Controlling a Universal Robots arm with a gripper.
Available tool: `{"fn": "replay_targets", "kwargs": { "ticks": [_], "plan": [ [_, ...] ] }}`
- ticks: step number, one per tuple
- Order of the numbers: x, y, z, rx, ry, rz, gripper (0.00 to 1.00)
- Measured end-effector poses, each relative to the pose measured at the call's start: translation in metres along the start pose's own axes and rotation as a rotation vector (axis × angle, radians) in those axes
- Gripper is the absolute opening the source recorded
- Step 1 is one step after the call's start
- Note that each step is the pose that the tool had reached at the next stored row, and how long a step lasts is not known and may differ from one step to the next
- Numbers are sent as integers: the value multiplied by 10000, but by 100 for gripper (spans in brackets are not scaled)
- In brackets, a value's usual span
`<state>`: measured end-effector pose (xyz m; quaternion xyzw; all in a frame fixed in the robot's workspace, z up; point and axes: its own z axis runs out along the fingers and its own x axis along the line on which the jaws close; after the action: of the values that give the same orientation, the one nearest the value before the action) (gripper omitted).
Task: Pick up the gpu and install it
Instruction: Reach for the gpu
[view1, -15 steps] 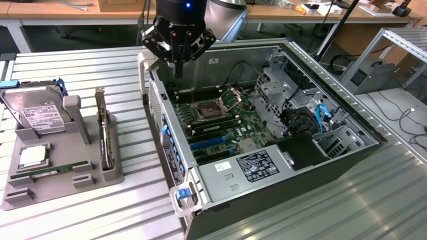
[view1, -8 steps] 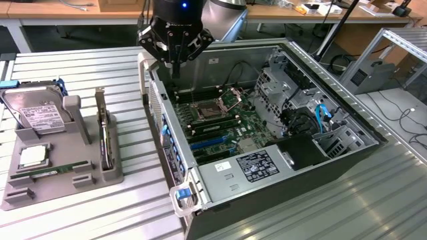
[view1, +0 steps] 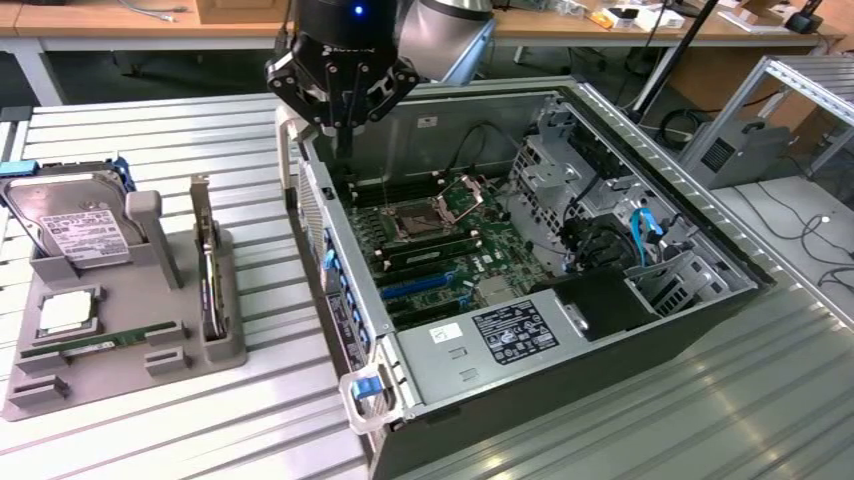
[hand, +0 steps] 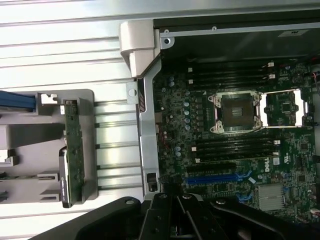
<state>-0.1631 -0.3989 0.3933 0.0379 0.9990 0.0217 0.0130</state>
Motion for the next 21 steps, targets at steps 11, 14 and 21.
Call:
{"fn": "replay_targets", "kwargs": {
  "ticks": [11,14,21],
  "plan": [
    [132,-10,-4,0,0,-1,11],
    [174,-13,-5,-1,0,0,11],
    [260,-20,-7,-1,-1,0,11]
  ]
}}
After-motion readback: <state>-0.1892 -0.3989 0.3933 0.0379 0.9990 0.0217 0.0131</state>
